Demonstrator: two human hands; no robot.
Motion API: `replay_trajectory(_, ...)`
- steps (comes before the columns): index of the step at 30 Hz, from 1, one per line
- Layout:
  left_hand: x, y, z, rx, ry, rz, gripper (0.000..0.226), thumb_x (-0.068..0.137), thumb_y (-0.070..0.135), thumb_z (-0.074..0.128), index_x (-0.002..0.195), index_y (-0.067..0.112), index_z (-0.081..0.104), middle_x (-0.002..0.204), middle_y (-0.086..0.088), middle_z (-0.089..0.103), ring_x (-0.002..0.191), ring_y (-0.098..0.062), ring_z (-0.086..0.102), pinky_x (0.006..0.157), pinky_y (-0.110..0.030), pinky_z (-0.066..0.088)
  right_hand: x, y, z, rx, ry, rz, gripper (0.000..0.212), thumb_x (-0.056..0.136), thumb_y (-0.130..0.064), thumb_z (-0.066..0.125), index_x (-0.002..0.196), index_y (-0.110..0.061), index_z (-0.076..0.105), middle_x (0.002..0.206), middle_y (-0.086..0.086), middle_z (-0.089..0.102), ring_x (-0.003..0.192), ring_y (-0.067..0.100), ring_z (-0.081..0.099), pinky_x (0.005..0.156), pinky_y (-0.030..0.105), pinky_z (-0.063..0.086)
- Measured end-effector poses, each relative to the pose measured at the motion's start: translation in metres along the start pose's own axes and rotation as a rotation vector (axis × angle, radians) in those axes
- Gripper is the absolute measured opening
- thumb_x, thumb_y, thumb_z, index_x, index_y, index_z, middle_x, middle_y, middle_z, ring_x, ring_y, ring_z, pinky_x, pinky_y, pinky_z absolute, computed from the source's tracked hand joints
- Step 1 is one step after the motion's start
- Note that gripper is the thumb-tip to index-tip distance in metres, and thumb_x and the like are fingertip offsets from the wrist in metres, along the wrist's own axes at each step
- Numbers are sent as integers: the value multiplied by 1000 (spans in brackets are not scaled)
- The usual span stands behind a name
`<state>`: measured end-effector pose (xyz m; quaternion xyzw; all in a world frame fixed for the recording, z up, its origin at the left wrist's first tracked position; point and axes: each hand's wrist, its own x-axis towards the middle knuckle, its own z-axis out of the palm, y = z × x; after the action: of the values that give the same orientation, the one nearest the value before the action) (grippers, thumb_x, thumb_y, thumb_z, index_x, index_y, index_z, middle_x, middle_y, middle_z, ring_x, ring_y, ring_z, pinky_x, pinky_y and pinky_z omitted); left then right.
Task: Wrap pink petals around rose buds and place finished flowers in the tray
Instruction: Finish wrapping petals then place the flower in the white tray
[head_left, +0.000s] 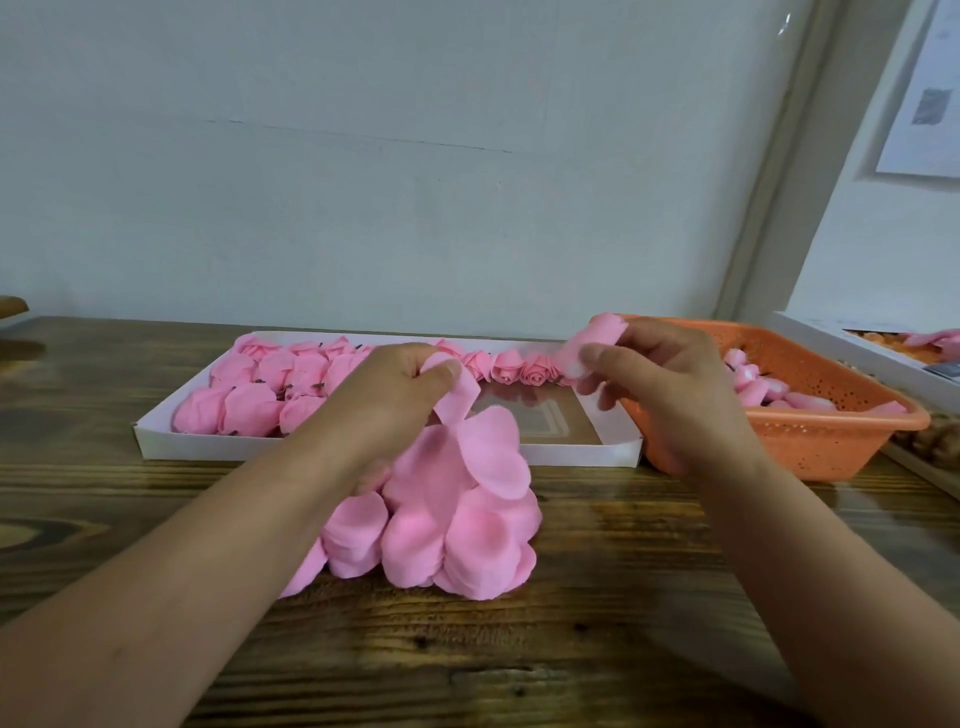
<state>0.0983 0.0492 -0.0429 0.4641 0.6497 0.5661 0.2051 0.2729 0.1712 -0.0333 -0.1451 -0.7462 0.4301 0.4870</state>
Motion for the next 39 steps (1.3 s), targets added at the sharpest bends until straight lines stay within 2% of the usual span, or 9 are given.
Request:
replay_trajectory(5, -6, -2, 9, 10, -3, -72, 36, 102, 23, 43, 77, 18, 68, 86, -8, 70, 85, -27, 63, 97, -50, 48, -10, -9, 18, 172, -290, -45, 12, 74, -4, 64, 78, -10, 73, 75, 5, 72, 69, 12, 63, 66, 18, 49)
replay_trajectory(11, -14, -2, 12, -19, -39, -105, 36, 102, 24, 42, 80, 19, 70, 82, -1, 74, 89, -23, 68, 98, -50, 48, -16, -16, 22, -39, -405, -101, 11, 73, -7, 68, 82, -13, 70, 90, 16, 70, 84, 30, 64, 79, -1, 37)
replay_trajectory(16, -16, -5, 9, -44, -68, -123, 34, 101, 26, 44, 81, 21, 71, 87, 1, 75, 96, -22, 68, 101, -47, 47, -15, -12, 22, -127, -423, -42, 18, 69, -16, 70, 86, -10, 72, 99, 6, 68, 98, 26, 60, 90, 41, 47)
replay_trajectory(18, -17, -6, 8, -48, -81, -118, 33, 101, 26, 44, 83, 21, 71, 90, -2, 74, 99, -25, 67, 102, -49, 45, -16, -11, 23, -163, -449, -35, 20, 71, -12, 74, 90, -8, 72, 104, 5, 67, 104, 22, 59, 93, 49, 44)
replay_trajectory(23, -18, -5, 8, -57, -83, -119, 32, 102, 26, 43, 86, 19, 70, 88, -3, 73, 95, -25, 66, 101, -50, 46, -17, -11, 20, -79, -504, -2, 20, 73, -7, 74, 91, -16, 72, 113, 7, 62, 113, 14, 56, 102, 19, 36)
replay_trajectory(31, -24, 1, 13, -95, -150, -116, 33, 101, 27, 42, 87, 20, 71, 87, -3, 74, 96, -24, 68, 90, -39, 55, -18, -11, 21, -53, -529, -14, 24, 73, -9, 73, 96, -11, 72, 117, 5, 60, 116, 13, 54, 104, 33, 40)
replay_trajectory(34, -25, 0, 12, -51, -146, -72, 33, 102, 28, 40, 92, 17, 70, 97, -8, 72, 104, -29, 64, 100, -48, 47, -18, -9, 20, -152, -538, -38, 24, 76, -9, 74, 100, -10, 72, 119, 0, 62, 116, 8, 54, 103, 29, 40)
replay_trajectory(36, -25, -1, 11, -38, -119, -64, 32, 102, 28, 39, 95, 18, 69, 98, -5, 73, 103, -25, 66, 99, -44, 48, -18, -8, 20, -96, -528, -1, 24, 78, -7, 71, 102, -5, 71, 111, 7, 69, 108, 18, 63, 99, 36, 47)
replay_trajectory(39, -25, 1, 9, -34, -56, -17, 32, 100, 34, 42, 88, 19, 68, 93, -8, 73, 95, -26, 68, 92, -41, 51, -18, -8, 20, 55, -483, 22, 13, 79, -1, 65, 91, -4, 70, 82, -3, 74, 78, 8, 69, 82, 8, 47)
